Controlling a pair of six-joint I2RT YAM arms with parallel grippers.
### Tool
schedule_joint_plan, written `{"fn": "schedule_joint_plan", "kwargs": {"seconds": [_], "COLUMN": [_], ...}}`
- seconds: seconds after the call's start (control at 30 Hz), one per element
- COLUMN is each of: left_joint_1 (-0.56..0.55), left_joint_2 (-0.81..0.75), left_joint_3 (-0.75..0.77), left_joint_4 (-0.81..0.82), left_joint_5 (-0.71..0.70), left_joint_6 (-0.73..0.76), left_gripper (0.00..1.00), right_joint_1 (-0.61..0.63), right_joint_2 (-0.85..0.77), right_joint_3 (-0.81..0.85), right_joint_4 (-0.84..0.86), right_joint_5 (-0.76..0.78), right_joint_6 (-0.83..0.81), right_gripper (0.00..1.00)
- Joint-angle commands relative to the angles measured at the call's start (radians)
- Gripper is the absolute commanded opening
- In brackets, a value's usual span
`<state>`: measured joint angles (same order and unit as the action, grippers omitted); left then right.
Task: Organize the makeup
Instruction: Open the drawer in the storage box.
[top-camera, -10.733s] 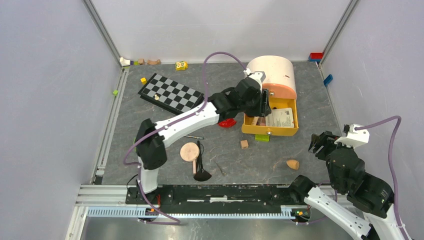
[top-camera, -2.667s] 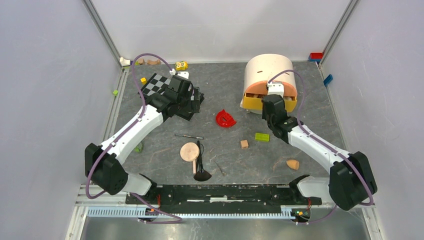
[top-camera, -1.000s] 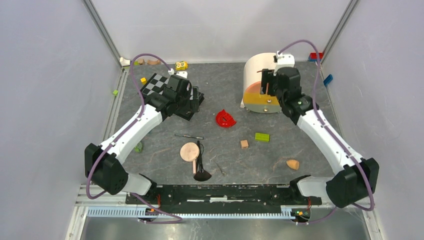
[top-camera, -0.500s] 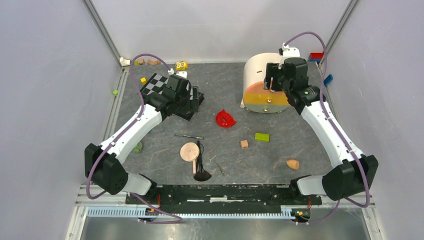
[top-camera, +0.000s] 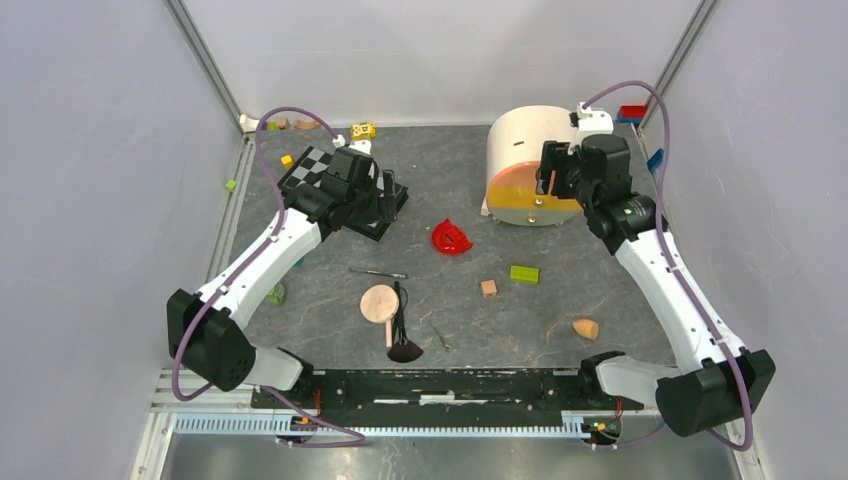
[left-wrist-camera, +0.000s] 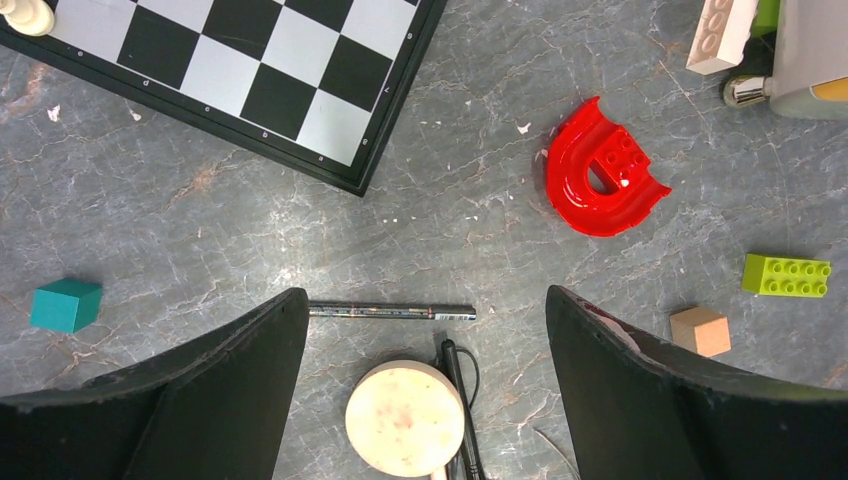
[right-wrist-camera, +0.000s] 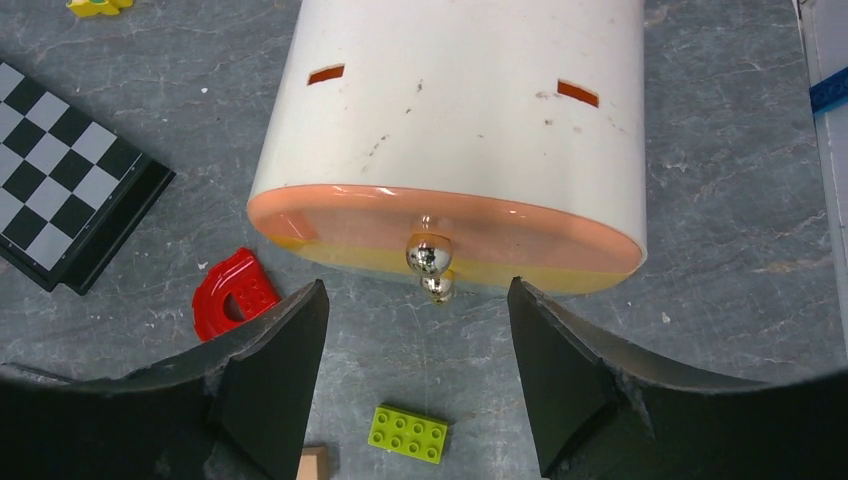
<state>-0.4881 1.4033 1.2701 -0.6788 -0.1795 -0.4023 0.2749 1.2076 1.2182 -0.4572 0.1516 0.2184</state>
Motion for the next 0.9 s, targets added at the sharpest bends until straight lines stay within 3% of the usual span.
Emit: {"fn": "schedule_joint_plan", "kwargs": {"seconds": [0.0,0.3,0.5,0.87], "left_joint_1": [0.008,0.011,0.016,0.025], "left_joint_2": [-0.030,-0.029,-0.036,-0.046], "left_joint_3": [0.003,0.003,0.002,0.000], "left_joint_4": [0.031,0.031,0.032,0.031], "left_joint_5": [0.028,0.029,0.024,0.014], "left_joint_6": [0.020,0.020,0.017,0.013], "left_gripper": [0.94,0.93,0.93,0.93], "right_joint_1": [-0.002,-0.003,-0.002,-0.009], "right_joint_2": [-0.010,0.050,0.064,0.122], "right_joint_3": [-0.033,-0.097,-0.103,-0.084], "right_joint_4": [0.006,0.109,0.165,0.183], "right_joint_5": [0.024,0.007,0.029,0.040], "right_joint_6": [0.025,0.013,0.026,0.039], "right_gripper": [0.73,0.73,0.64,0.58]}}
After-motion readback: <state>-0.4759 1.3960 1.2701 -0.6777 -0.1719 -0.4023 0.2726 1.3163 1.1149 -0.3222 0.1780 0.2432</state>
